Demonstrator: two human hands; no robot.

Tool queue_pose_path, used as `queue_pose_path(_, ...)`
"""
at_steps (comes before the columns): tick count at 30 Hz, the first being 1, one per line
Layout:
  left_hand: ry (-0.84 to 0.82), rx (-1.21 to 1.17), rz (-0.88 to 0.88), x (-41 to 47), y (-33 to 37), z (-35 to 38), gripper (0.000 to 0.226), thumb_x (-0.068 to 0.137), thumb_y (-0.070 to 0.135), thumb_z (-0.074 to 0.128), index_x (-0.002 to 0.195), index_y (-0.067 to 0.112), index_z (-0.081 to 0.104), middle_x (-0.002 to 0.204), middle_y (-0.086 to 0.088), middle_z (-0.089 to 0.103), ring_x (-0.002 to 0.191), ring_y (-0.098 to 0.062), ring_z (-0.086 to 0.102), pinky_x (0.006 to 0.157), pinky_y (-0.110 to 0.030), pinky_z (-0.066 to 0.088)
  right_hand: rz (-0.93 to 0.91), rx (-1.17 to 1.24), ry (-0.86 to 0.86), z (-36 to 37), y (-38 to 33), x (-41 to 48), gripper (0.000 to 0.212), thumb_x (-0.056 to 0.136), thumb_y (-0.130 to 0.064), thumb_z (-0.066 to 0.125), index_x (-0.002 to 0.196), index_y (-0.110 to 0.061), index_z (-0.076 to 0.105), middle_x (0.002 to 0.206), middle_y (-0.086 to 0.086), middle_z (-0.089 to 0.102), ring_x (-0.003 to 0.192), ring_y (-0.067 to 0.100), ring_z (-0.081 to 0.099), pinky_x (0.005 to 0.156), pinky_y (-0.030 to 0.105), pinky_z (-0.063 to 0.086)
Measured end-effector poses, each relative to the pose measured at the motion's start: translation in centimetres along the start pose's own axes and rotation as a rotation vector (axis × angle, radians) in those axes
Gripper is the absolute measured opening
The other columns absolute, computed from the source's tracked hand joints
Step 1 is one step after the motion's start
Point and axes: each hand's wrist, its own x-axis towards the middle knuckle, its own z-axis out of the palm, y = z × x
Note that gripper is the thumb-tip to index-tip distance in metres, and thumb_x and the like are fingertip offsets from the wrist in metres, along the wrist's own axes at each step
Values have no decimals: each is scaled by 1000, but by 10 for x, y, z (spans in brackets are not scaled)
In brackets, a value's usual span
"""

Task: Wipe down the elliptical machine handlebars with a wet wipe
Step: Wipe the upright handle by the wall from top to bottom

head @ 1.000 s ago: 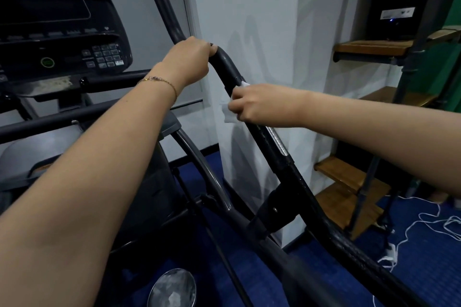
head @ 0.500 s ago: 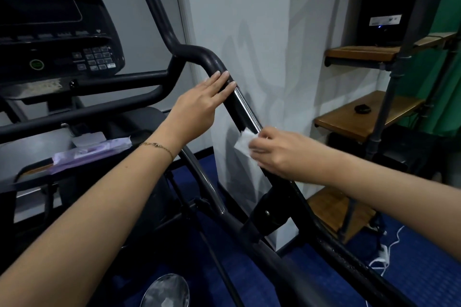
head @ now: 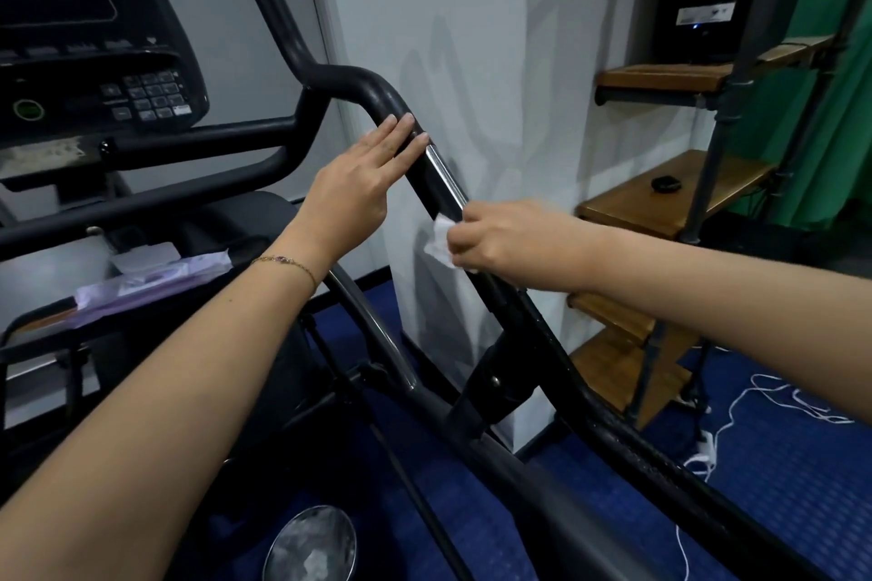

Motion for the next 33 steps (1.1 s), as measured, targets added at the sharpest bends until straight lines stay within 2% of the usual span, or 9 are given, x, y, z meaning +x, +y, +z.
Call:
queue_pose_path(4,5,20,-9,-1,1,0,65,77,-19,45,136,7,47,142,-15,45,132,-31,44,100,-40,46,-142,73,-152,-6,0,-16,13,78,-7,68,90,-12,71,89,-1,62,78,19,55,46,22,37)
queue_pose_path(10,-4,78,-5,3,4,-4,57,79,-10,47,134,6,50,139,-16,49,129,-30,47,104,-37,40,-23,127,-19,6,-8,-18,16,79,-5,64,94,-9,69,93,2,63,81,21,56,54,31,53)
queue_pose_path(13,-8,106,-1,2,5,-5,54,80,-6,39,133,4,51,137,-17,51,127,-31,50,106,-37,37,-60,186,-66,2,-12,-36,29,76,-4,68,105,-10,69,99,2,65,83,22,58,53,27,53)
queue_pose_path(16,-7,108,4,3,9,-9,55,77,-9,46,131,2,53,136,-19,52,125,-33,51,105,-38,38,56,191,89,-3,2,-18,22,75,-4,70,95,-11,71,95,2,67,76,23,60,52,18,39)
queue_pose_path(20,-11,44,-75,2,14,-10,55,79,-6,50,133,3,50,140,-16,47,130,-29,46,109,-35,31,85,253,178,14,-12,-30,19,77,-3,70,95,-7,71,95,5,67,76,25,60,56,29,52)
queue_pose_path(22,-17,-15,-154,2,20,-10,49,87,6,43,135,4,47,144,-12,43,134,-27,40,112,-34,26,167,343,222,21,-18,-42,23,78,-5,69,101,-5,70,98,8,66,80,22,61,60,28,53)
queue_pose_path(27,-23,-175,-315,4,31,-11,46,97,32,39,138,12,44,151,-7,33,141,-17,26,115,-34,22,755,1029,651,13,-7,-30,24,84,-7,64,108,-8,68,91,-8,58,83,3,57,78,14,49)
queue_pose_path(31,54,-300,-489,6,39,-11,40,92,28,56,132,20,54,139,-8,41,126,-24,43,100,-42,45,775,949,502,24,-13,-29,19,81,-11,68,99,-10,73,87,1,62,83,13,60,81,29,49)
queue_pose_path(33,81,-274,-478,6,42,-8,40,91,24,59,130,17,56,129,-14,45,114,-28,49,91,-43,50,790,970,535,28,-13,-20,15,81,-12,69,95,-9,74,91,-1,60,85,16,59,82,26,47)
